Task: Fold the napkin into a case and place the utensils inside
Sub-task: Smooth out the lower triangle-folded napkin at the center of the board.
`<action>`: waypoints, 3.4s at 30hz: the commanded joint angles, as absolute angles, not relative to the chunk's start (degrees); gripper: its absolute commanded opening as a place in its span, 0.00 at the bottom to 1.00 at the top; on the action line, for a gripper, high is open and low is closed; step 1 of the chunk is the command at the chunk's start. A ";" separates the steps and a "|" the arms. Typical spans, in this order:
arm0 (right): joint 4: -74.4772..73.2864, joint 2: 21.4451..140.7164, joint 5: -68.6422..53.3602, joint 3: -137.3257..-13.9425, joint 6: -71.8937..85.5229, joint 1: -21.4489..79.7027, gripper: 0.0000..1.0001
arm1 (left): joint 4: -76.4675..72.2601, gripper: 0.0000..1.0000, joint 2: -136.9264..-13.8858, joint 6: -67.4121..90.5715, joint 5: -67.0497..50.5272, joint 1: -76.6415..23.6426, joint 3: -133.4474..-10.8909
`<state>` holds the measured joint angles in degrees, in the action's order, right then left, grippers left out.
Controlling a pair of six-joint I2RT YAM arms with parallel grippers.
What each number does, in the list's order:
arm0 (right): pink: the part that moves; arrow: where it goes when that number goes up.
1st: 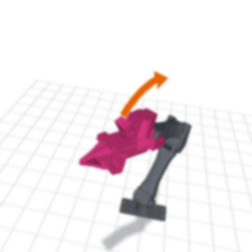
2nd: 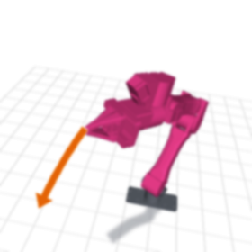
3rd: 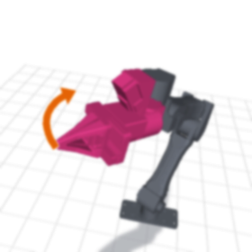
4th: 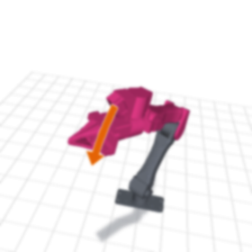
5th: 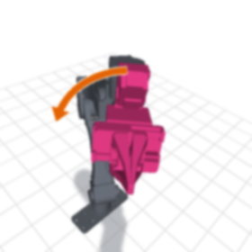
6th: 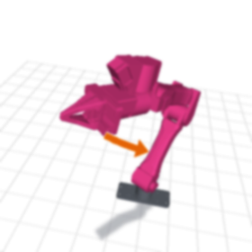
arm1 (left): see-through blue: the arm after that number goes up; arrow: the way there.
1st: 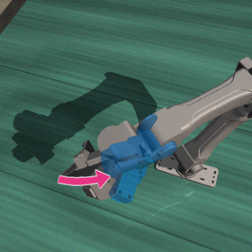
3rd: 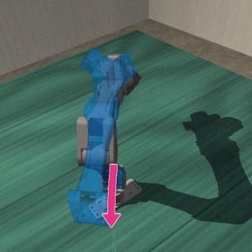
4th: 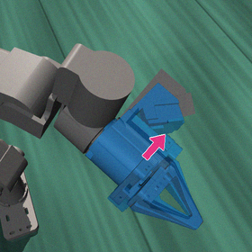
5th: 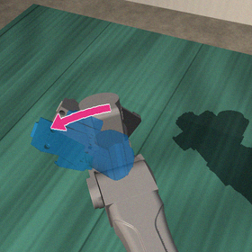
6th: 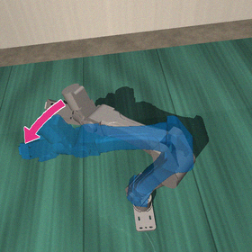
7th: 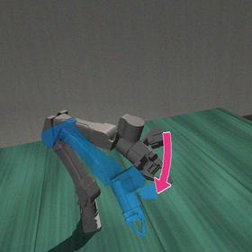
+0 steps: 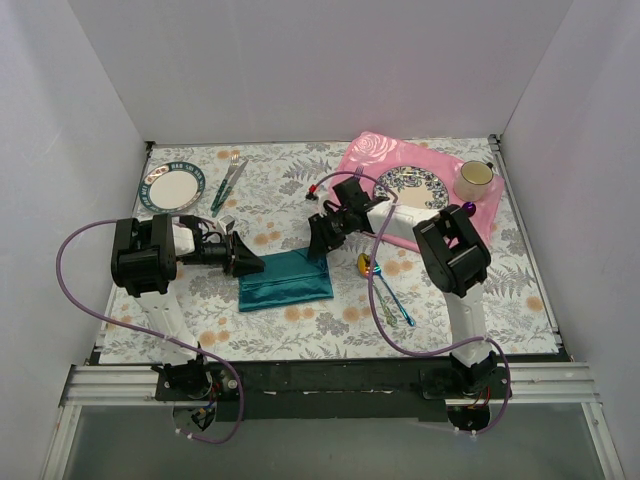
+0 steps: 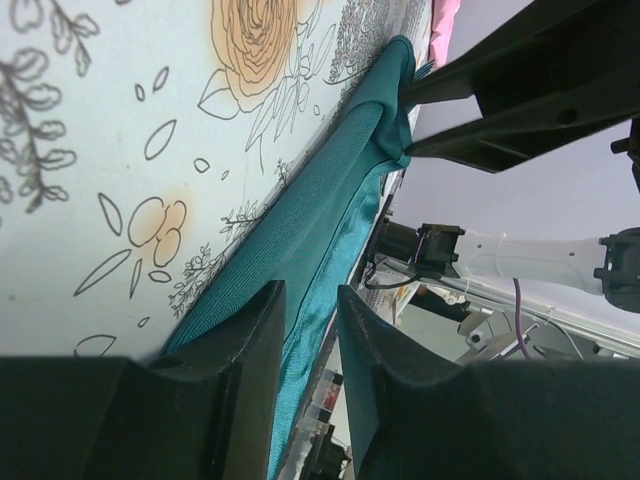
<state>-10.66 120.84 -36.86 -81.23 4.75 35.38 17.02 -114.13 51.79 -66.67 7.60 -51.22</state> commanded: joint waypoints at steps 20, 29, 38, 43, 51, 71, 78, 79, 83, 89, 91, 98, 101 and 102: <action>11.34 121.81 -50.54 -72.79 34.46 37.44 0.79 | 17.67 0.29 -113.82 46.93 -58.45 7.82 -50.18; 2.12 127.70 -48.34 -73.39 30.33 34.98 0.76 | 17.05 0.31 -113.39 46.41 -63.26 8.17 -49.92; -1.67 128.23 -47.11 -74.62 27.16 34.72 0.74 | 13.29 0.47 -101.61 51.02 -72.69 4.75 -52.21; -1.85 128.58 -46.85 -74.88 27.07 34.63 0.74 | 2.56 0.47 -103.35 59.67 -70.23 -1.21 -50.98; -2.11 128.93 -45.79 -74.88 27.33 34.10 0.74 | 1.49 0.44 -112.05 62.06 -62.77 -0.09 -50.71; 1.84 118.93 -51.15 -75.94 26.54 36.12 0.63 | 16.34 0.16 -102.83 51.51 -67.86 3.17 -49.58; 2.55 115.49 -49.05 -81.03 28.56 36.30 0.47 | 20.21 0.05 -106.78 48.25 -61.09 2.81 -50.36; 2.37 115.66 -47.82 -81.56 28.56 36.30 0.47 | 20.39 0.04 -107.05 48.16 -59.69 2.81 -50.54; 1.93 119.60 -42.64 -83.40 28.92 36.47 0.46 | 20.74 0.03 -107.66 47.81 -58.71 2.72 -50.80; -2.28 124.97 -39.73 -84.20 27.51 36.91 0.41 | 20.83 0.02 -107.75 47.99 -57.31 2.72 -50.36; -5.08 125.33 -39.38 -83.32 25.68 36.91 0.40 | 20.48 0.02 -107.75 48.34 -56.61 2.72 -50.19; -10.72 127.34 -37.62 -81.38 19.96 36.56 0.30 | 19.51 0.00 -109.07 50.27 -55.02 2.73 -50.54; -11.51 128.84 -37.71 -82.53 18.29 35.86 0.26 | 19.51 0.00 -109.42 50.80 -54.14 2.99 -50.63; -11.77 129.02 -37.62 -83.05 16.98 35.42 0.25 | 19.51 0.00 -109.60 50.97 -53.71 3.08 -50.54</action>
<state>-5.34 126.06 -40.88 -82.52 23.11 36.32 20.49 -108.51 50.63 -56.90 2.90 -50.00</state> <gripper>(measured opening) 0.267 0.009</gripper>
